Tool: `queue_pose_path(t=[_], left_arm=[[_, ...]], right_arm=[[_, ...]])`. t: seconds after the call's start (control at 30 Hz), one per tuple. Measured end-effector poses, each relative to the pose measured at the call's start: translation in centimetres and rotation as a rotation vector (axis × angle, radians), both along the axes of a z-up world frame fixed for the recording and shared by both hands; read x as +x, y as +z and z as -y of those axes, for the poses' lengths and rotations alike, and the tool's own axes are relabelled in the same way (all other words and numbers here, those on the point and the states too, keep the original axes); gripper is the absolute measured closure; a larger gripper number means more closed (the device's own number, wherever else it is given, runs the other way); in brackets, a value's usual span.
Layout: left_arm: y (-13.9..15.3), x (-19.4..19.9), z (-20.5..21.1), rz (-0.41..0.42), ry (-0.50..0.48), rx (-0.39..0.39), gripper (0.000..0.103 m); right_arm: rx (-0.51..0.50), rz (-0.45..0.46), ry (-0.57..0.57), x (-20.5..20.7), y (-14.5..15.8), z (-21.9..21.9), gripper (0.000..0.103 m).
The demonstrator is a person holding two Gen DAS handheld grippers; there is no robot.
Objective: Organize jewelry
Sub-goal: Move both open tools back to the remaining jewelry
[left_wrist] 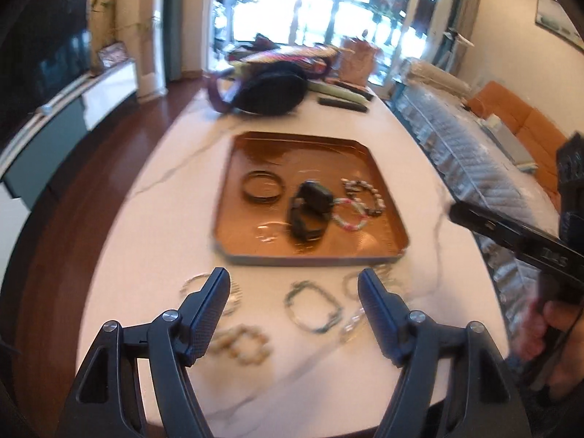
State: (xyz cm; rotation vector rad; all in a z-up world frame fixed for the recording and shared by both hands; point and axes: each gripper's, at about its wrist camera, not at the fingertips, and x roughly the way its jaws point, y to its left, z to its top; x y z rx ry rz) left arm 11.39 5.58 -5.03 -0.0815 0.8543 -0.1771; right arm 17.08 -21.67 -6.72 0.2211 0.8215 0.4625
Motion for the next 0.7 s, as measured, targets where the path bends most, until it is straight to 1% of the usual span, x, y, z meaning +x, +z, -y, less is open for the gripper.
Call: queue_pose_path(t=[0.03, 0.1, 0.13, 0.17, 0.2, 0.23, 0.27, 0.33, 0.37, 0.43, 0.53, 0.6, 0.7], left_arm=[[-0.3, -0.4, -0.1, 0.012, 0.000, 0.001, 0.030], [-1.1, -0.6, 0.0, 0.026, -0.009, 0.012, 0.030], [-1.8, -0.4, 0.3, 0.022, -0.012, 0.015, 0.031], [-2.5, -0.2, 0.5, 0.013, -0.021, 0.006, 0.034], [-3.0, 0.0, 0.6, 0.006, -0.026, -0.003, 0.038], [-3.6, 0.1, 0.8, -0.004, -0.029, -0.012, 0.052], [-4.4, 0.3, 1.0, -0.025, -0.044, -0.028, 0.064], [-5.4, 0.3, 1.4, -0.042, -0.074, -0.033, 0.072], [-5.8, 0.2, 1.6, -0.040, -0.082, -0.018, 0.074], [-6.4, 0.2, 2.0, -0.037, -0.083, 0.014, 0.074], [-7.2, 0.8, 2.2, -0.061, -0.072, 0.001, 0.074], [-7.7, 1.7, 2.4, -0.086, -0.076, -0.002, 0.074], [-8.4, 2.4, 2.6, -0.103, -0.083, 0.016, 0.074]], right_arm=[[-0.001, -0.011, 0.001, -0.5, -0.5, 0.3, 0.046], [-0.015, -0.016, 0.002, -1.2, -2.0, 0.3, 0.051], [-0.032, -0.031, 0.003, -1.3, -3.1, 0.1, 0.059], [-0.035, -0.065, 0.003, -1.3, -4.2, 0.0, 0.068], [-0.019, -0.102, 0.009, -1.2, -5.2, -0.1, 0.073], [0.006, -0.138, 0.022, -1.1, -6.1, -0.1, 0.077], [0.009, -0.152, 0.033, -1.3, -6.6, -0.3, 0.078], [-0.026, -0.134, 0.045, -1.7, -7.0, -0.8, 0.078], [-0.044, -0.122, 0.056, -1.9, -7.1, -1.2, 0.078], [-0.066, -0.110, 0.089, -2.1, -7.3, -1.9, 0.078], [-0.102, -0.117, 0.138, -2.2, -8.0, -3.4, 0.078], [-0.089, -0.132, 0.147, -2.1, -8.5, -3.6, 0.078], [-0.080, -0.159, 0.145, -1.5, -9.2, -3.6, 0.079]])
